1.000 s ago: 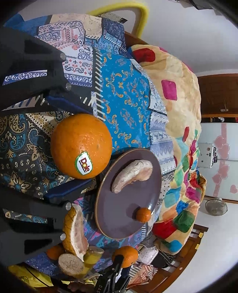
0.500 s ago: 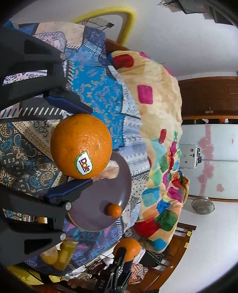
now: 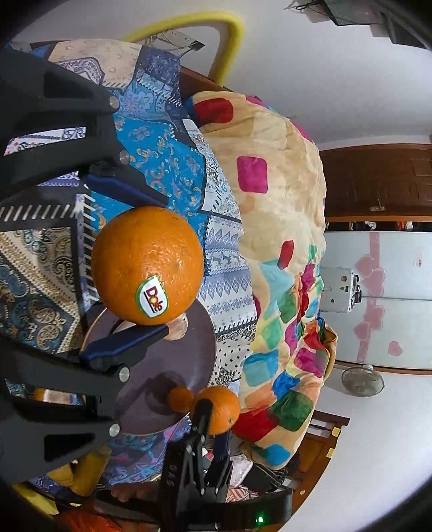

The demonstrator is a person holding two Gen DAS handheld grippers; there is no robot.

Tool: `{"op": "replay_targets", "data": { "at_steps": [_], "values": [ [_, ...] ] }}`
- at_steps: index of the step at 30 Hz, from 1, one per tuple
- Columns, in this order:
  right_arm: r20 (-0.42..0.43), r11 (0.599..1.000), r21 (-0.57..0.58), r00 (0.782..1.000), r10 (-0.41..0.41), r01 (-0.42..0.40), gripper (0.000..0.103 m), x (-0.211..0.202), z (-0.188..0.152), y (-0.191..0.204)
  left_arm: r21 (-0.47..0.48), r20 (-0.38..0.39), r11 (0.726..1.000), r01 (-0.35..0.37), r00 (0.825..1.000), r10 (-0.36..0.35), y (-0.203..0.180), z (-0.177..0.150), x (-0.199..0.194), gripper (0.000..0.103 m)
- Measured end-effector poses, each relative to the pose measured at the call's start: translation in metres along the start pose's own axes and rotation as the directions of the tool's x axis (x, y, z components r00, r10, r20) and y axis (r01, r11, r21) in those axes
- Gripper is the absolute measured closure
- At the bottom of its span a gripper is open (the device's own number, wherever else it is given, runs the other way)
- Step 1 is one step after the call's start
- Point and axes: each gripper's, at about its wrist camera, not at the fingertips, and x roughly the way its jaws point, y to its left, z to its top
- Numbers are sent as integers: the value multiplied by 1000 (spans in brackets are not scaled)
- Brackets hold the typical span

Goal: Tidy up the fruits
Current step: 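Carry the Dole orange toward the plate with left tool while right tool places another orange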

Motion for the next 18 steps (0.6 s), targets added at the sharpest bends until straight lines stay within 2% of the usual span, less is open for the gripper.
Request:
{"op": "replay_targets", "data": {
  "at_steps": [8,18],
  "values": [
    [-75,998,-67,997,-10,5,42,34,8,16,-6,-25,1000,12,1000,-12,2,-2,20,35],
    [-161,997,-81,987,-12,-1,40,61,7,20,13,-33,1000,25,999,-24,-6,-6,27,35]
  ]
}}
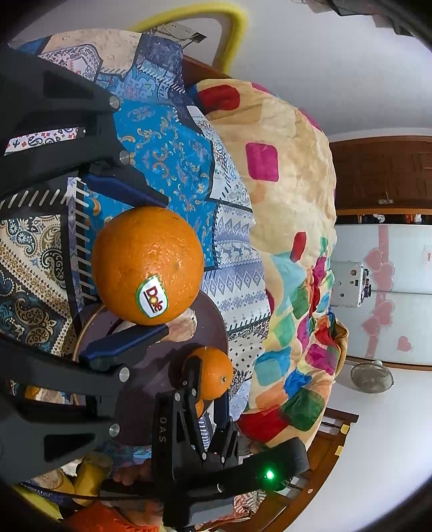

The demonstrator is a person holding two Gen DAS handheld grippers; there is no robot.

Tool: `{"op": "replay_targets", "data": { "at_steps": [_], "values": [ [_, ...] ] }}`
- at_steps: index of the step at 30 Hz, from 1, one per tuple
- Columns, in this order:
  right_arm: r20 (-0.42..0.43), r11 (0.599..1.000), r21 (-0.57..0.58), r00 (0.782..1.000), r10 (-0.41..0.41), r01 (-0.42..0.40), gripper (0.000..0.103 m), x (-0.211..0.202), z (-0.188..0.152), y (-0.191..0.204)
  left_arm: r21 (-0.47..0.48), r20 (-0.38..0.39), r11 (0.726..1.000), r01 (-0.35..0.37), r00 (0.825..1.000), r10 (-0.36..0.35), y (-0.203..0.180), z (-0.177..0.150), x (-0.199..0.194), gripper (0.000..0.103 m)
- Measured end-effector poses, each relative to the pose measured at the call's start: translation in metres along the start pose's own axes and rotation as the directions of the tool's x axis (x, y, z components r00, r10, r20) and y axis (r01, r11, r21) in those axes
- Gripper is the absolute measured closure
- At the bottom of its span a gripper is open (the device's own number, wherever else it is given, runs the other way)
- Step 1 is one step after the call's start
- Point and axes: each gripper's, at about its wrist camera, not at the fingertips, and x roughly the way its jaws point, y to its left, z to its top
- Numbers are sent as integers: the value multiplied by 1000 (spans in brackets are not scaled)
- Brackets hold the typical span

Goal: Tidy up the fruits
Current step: 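Carry the Dole orange toward the plate with left tool while right tool places another orange, then lower the Dole orange onto the plate and open left tool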

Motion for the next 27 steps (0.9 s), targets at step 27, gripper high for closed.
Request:
{"op": "replay_targets", "data": {
  "at_steps": [27],
  "values": [
    [228,996,62,970,-80,68,32,-107,-52,-36,81,-65,993,85,995,-80,-77,8,25,35]
  ]
}}
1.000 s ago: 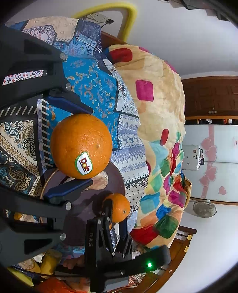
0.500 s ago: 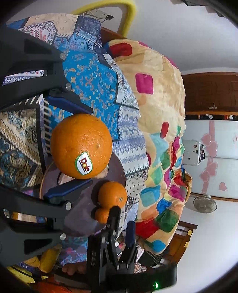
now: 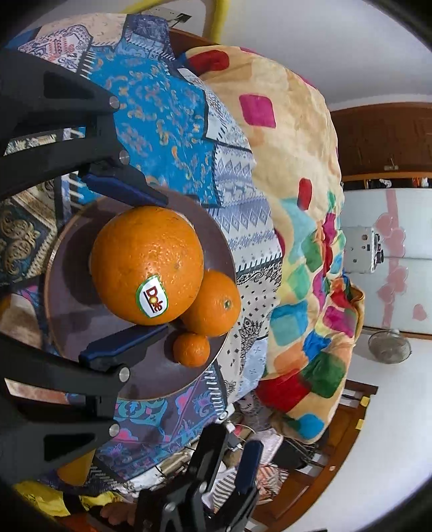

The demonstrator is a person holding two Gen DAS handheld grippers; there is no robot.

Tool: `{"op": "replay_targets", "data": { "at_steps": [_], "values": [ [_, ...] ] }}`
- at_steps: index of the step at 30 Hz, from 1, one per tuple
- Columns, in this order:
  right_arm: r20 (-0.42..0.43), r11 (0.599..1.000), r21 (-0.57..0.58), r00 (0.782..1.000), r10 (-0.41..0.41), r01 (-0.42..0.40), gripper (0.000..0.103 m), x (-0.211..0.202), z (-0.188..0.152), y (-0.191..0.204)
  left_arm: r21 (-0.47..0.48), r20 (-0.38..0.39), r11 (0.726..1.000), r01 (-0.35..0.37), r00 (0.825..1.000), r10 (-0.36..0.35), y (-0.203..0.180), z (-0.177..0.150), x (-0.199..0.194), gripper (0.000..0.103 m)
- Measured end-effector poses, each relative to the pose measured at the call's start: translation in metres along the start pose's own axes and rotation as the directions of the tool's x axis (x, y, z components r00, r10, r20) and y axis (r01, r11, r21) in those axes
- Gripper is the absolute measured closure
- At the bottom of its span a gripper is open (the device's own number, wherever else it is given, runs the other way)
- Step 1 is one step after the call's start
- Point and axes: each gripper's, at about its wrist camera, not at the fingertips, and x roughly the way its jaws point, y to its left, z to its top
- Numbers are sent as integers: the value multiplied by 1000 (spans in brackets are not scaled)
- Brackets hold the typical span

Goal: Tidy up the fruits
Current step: 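Lower the Dole orange onto the plate and open left tool, then move right tool to a yellow cylindrical piece and grasp it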

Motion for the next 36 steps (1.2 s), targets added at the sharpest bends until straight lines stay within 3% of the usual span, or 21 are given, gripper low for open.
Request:
{"op": "replay_targets", "data": {
  "at_steps": [8,18,21,23,36],
  "values": [
    [-2,1000,-23,1000,-13,13,32,-2,-15,-4,16,-46,1000,-8,999,9,-11,1,26,34],
    [-5,1000,-26,1000,5,-5,32,-6,-21,0,22,-67,1000,7,998,-5,-14,-1,30,34],
    [0,999,-35,1000,-2,2,32,-10,-22,2,32,-35,999,3,999,-2,-16,0,20,29],
    [5,999,-37,1000,-4,4,32,-13,-23,4,38,11,999,-22,1000,21,-17,1,9,18],
    [17,1000,-9,1000,5,-5,32,-43,-28,10,8,102,999,-31,994,30,-6,-17,-72,18]
  ]
}}
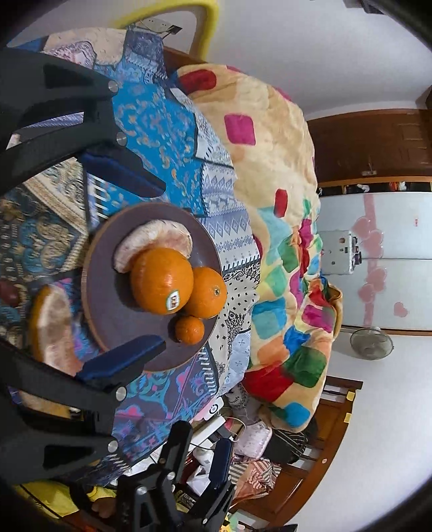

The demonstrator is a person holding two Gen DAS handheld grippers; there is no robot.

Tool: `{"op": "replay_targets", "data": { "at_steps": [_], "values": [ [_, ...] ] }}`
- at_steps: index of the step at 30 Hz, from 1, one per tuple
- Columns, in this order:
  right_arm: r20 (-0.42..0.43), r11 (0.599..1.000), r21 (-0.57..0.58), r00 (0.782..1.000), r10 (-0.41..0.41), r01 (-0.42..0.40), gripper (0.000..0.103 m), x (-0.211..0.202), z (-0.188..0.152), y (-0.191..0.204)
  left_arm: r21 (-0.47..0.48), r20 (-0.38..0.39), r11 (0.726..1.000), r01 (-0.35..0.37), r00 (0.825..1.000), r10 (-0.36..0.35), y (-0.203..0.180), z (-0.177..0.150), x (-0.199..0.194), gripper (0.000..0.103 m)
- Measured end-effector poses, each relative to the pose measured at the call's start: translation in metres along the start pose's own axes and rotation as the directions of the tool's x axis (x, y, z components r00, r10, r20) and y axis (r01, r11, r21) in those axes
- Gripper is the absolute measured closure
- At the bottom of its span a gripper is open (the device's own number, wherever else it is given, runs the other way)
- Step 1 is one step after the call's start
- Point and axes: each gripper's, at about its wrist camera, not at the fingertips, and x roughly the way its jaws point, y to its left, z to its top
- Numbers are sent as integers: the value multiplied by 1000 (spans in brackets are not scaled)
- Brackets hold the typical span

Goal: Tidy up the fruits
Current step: 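Move right tool to a yellow cylindrical piece and grasp it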

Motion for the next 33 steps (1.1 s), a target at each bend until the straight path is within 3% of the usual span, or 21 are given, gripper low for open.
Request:
{"op": "replay_targets", "data": {
  "at_steps": [16,27,33],
  "values": [
    [6,998,24,998,63,-63,32,-48,-38,31,-4,39,1000,2,999,-2,-20,-57,-83,18],
    [-72,989,19,986,150,-149,32,-43,-76,54,-32,-17,999,-5,1000,5,-26,-102,-83,18],
    [-113,990,-14,984,138,-140,32,-25,-85,68,-46,-44,999,-18,999,16,-19,-121,-75,18]
  ]
}}
